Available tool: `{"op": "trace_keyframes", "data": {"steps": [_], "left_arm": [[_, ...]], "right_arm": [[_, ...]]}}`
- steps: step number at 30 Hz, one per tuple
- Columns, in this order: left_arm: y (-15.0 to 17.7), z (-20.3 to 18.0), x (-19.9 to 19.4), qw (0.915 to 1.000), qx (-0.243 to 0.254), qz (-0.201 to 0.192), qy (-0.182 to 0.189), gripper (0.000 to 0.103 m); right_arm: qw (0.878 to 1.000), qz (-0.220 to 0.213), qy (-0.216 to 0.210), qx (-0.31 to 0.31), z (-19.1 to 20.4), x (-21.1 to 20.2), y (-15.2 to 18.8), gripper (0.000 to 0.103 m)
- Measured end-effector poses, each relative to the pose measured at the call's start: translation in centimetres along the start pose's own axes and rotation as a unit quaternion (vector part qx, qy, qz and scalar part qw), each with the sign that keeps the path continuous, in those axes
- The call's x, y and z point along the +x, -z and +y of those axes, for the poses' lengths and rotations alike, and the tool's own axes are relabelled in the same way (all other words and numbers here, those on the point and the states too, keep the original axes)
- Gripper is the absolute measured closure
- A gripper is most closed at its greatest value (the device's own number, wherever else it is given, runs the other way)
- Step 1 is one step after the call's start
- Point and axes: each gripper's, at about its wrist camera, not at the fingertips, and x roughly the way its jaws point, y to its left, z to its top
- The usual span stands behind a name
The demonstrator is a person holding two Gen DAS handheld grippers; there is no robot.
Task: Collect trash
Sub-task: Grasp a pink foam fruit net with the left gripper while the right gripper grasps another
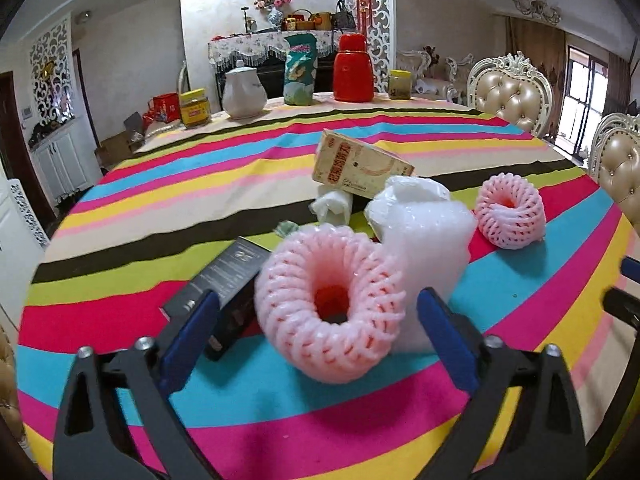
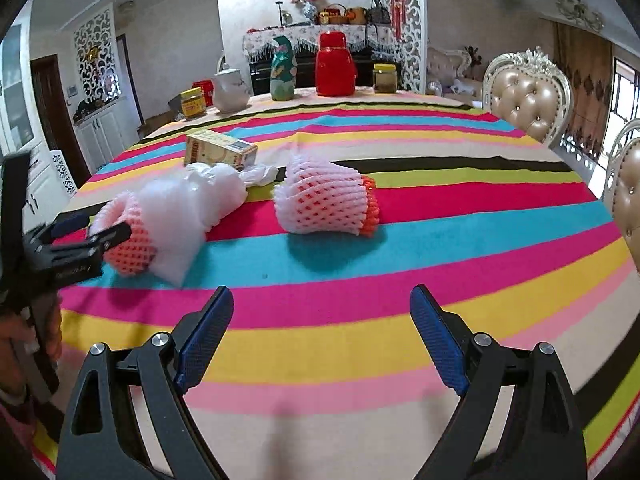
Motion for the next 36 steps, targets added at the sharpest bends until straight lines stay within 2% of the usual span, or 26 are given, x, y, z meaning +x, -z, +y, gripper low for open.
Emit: {"op": "trace_keyframes", "data": {"steps": [1,3,6,13,19,21,22,23,25,36], "left_arm": [[0.3,-0.1,0.5,1.0000,-0.001,0.004,0.007,0.022],[0.5,-0.1,1.5,0.9992,-0.003,0.024,0.030,0.049],[0.8,0.3,1.0,0.9981,-0.015,0.010,0.060,0.057],[0.8,1.5,-0.4,0.9965,-0.037,-0.036,0.066,0.059],[0.7,1.5,-2.2,0.9949,-0.026,-0.091,0.036,0.059],[0.7,1.6,-2.3,0.9946,-0.030,-0.091,0.039,0.059],[0.7,1.7,-2.2,0.9947,-0.033,-0.088,0.043,0.059],[0.8,1.8,-2.3,0.9946,-0.036,-0.086,0.044,0.059],[0.9,2.0,-2.3,0.9945,-0.042,-0.084,0.047,0.059],[0.7,2.3,-2.7,0.9941,-0.039,-0.087,0.051,0.059]], "right_arm": [[1.000,0.004,0.003,0.000,0.0,0.7,-0.4,0.018],[1.000,0.007,0.006,-0.004,0.3,2.0,-1.3,0.018],[1.000,0.011,0.012,-0.010,0.9,3.7,-2.5,0.018],[0.999,0.016,0.022,-0.017,2.6,7.9,-5.1,0.018],[0.998,0.029,0.048,-0.018,3.4,11.0,-6.0,0.018],[0.998,0.030,0.054,-0.015,3.4,11.1,-6.1,0.030],[0.998,0.026,0.057,-0.012,3.2,10.9,-6.1,0.046],[0.998,0.023,0.057,-0.010,3.1,10.7,-6.0,0.055],[0.999,0.014,0.052,-0.007,2.9,10.0,-5.7,0.063],[1.000,0.001,0.015,-0.006,2.8,5.4,-2.9,0.065]]}}
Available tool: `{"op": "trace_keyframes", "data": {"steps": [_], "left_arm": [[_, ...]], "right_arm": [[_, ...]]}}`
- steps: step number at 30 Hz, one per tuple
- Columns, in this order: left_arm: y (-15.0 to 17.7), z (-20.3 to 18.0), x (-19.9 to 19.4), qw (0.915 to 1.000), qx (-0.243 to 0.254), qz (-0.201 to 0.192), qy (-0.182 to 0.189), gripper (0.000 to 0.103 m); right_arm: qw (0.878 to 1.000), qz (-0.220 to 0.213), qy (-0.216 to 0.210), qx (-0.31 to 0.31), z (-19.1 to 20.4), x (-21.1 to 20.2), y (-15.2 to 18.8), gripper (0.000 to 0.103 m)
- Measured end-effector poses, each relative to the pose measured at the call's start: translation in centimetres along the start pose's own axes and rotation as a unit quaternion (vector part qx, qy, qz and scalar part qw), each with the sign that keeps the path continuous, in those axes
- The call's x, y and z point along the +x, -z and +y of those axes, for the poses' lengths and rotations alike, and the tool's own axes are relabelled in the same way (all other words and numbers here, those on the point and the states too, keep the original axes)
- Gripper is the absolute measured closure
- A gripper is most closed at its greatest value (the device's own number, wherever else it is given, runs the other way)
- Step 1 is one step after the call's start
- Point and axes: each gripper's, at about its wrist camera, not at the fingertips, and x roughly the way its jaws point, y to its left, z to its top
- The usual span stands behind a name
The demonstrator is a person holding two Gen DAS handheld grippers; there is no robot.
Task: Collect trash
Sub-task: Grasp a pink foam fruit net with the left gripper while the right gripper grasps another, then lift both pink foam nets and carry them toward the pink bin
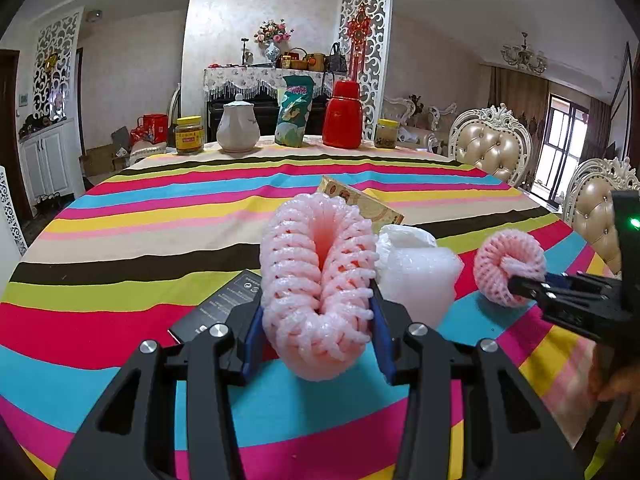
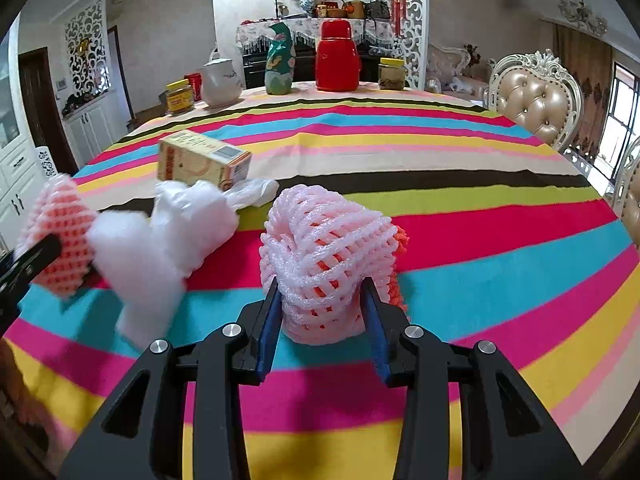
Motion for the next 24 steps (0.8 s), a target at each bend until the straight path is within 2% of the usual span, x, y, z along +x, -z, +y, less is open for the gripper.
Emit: {"op": "trace_keyframes", "data": {"steps": [14,24], "left_arm": [[0.5,-1.6,-0.8,0.9992,0.036,-0.005,0.015,0.059],[0.9,-3.4,-1.4,0.9980,0.059,-0.004,0.024,0.059]], "right_arm": [[1.000,-0.004,-0.017,0.018,-0.8,-4.9,4.4,0.065],[0.999,-0.019,-0.022,0.022,-1.2,-7.3,6.2,0.065]]}}
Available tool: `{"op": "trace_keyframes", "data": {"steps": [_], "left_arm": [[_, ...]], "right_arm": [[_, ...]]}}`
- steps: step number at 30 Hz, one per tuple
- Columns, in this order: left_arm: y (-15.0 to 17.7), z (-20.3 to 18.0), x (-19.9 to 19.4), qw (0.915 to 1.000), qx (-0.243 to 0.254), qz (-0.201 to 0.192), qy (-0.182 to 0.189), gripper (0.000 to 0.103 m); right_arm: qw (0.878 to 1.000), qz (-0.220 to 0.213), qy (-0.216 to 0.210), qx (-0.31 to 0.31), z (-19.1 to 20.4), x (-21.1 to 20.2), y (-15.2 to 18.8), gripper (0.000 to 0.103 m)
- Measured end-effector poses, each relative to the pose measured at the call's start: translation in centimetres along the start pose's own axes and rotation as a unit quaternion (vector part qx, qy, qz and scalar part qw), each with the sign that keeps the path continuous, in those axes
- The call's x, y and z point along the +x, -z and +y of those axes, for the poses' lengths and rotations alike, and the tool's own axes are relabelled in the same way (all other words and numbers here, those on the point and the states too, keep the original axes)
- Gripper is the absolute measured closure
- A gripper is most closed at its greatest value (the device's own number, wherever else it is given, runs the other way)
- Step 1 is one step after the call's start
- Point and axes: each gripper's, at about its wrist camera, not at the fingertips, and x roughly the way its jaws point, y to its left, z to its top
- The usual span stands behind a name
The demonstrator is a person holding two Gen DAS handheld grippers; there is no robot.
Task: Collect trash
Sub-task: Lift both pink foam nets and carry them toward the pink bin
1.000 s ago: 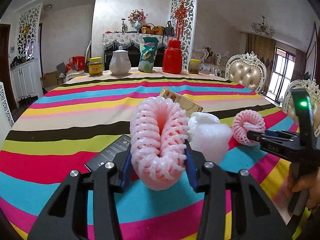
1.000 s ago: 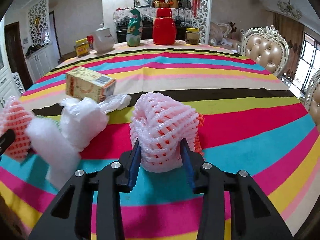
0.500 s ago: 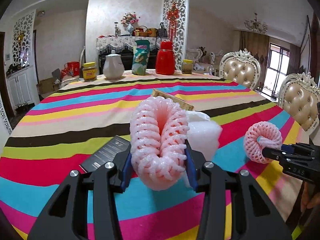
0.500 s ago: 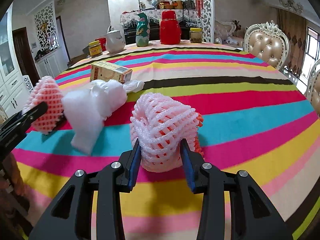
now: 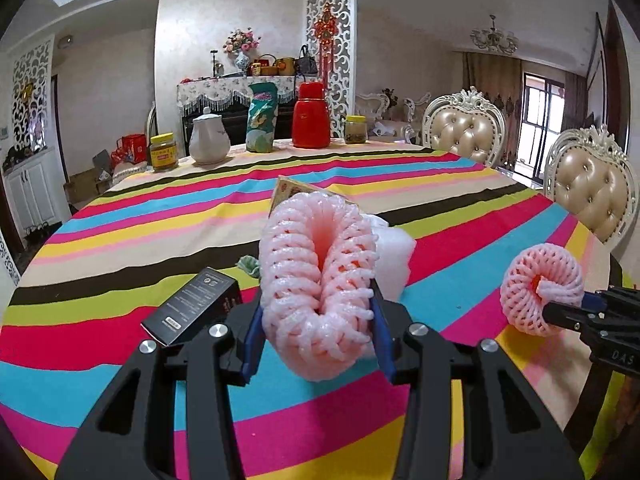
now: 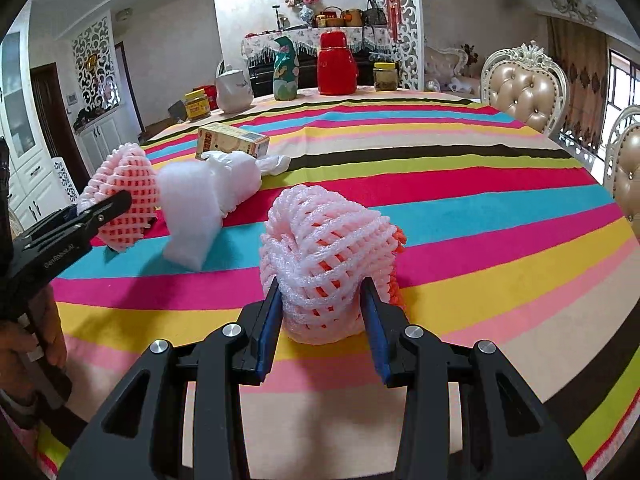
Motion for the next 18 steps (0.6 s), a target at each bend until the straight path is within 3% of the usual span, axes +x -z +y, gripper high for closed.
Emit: {"op": "trace_keyframes", "data": {"steps": [11,18], "left_arm": [[0.3,-2.8,-1.0,0.9994,0.028,0.003,0.022,0.059],[1.1,-6.3,-1.9,0.9952,0.060,0.019,0.075,0.059]], "right_arm": [[1.000,-0.006,-0.001,0.019,-1.6,-1.4,1.1,0.065],[0.999,-0.010,0.003,0.035,-3.5,-2.8,2.1,0.065]]}}
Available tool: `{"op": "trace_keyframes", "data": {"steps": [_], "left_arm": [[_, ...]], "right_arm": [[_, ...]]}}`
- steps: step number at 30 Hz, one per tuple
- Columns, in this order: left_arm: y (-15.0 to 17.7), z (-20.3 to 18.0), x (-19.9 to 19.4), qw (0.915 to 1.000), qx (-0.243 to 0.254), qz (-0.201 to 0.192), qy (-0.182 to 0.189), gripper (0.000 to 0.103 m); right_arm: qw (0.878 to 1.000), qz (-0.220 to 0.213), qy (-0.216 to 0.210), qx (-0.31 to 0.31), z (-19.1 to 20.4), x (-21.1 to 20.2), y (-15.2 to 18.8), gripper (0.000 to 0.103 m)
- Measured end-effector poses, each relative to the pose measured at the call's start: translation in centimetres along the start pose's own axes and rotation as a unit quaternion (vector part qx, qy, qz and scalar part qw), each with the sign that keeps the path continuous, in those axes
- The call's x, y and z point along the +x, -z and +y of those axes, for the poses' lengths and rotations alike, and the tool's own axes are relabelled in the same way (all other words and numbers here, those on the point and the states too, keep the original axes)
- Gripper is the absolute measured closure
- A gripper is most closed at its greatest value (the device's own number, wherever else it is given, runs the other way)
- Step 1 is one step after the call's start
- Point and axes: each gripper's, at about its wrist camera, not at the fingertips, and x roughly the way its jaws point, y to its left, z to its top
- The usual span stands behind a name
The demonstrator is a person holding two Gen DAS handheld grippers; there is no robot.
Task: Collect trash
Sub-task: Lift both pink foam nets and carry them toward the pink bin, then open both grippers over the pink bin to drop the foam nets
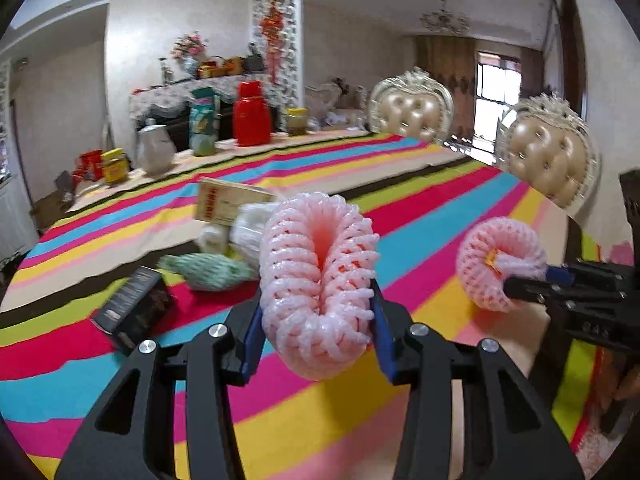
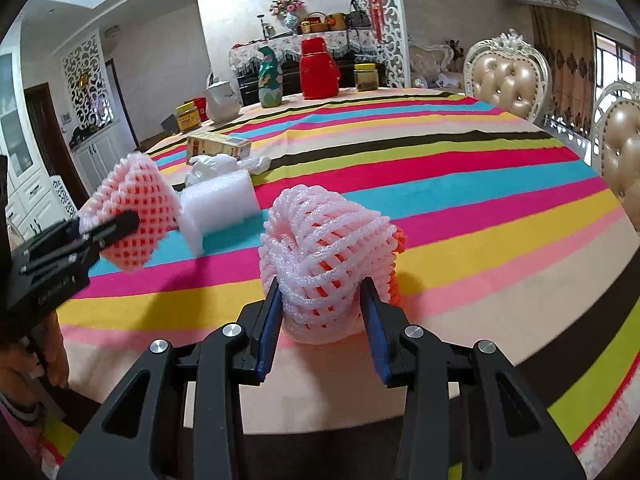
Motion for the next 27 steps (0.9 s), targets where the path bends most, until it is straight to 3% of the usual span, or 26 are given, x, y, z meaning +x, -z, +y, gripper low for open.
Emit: {"op": "trace_keyframes", "data": {"steps": [10,17,23,27], "left_arm": [[1.0,-5.1,1.0,0.9957,0.045,0.041,0.070,0.059],[0.7,-9.4,1.4,0.9861,0.103,0.062,0.116,0.059],[0.3,-14.0,1.4,0.9761,0.142,0.057,0.154,0.059],[-0.7,-17.1,1.7,0.9701,0.142,0.054,0.189,0.059]], "right_arm": [[1.000,-0.003,0.011,0.020,-2.9,-2.2,1.3,0.065],[0.999,-0.012,0.029,0.032,-5.2,-4.5,2.2,0.065],[0.996,-0.029,0.064,0.056,-8.9,-8.4,3.5,0.065],[0.991,-0.039,0.103,0.075,-11.7,-11.7,5.0,0.065]]}}
